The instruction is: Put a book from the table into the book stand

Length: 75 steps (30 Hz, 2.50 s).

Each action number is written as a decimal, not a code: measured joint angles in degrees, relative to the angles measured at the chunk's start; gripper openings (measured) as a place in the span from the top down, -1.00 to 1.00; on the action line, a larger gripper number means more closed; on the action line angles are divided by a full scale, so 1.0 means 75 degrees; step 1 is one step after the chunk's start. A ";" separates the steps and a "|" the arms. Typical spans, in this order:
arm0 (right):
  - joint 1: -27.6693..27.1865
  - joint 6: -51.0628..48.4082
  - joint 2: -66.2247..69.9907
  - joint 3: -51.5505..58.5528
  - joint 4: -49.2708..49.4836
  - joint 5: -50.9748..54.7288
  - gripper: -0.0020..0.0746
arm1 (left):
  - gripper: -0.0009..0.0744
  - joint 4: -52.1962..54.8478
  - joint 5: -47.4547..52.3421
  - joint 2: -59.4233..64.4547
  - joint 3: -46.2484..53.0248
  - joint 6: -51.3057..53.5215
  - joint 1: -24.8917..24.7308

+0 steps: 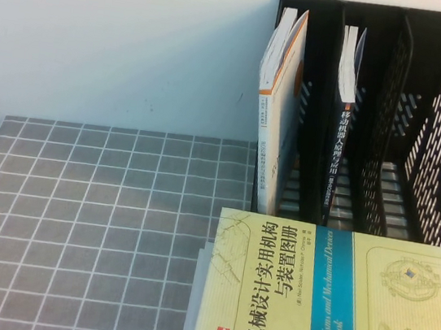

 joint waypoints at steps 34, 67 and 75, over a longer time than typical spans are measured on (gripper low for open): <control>0.0000 0.0000 -0.0015 0.0018 0.0016 -0.0030 0.96 | 0.98 -0.0021 0.0056 -0.0017 0.0000 0.0191 -0.0001; -0.1578 0.1540 -0.1887 0.2505 -0.1826 -0.2021 0.96 | 0.98 -0.0021 0.0056 -0.0030 0.0000 0.0191 -0.0001; -0.1578 0.1536 -0.1887 0.2505 -0.1844 -0.2021 0.96 | 0.98 -0.0021 0.0056 -0.0030 0.0000 0.0222 -0.0001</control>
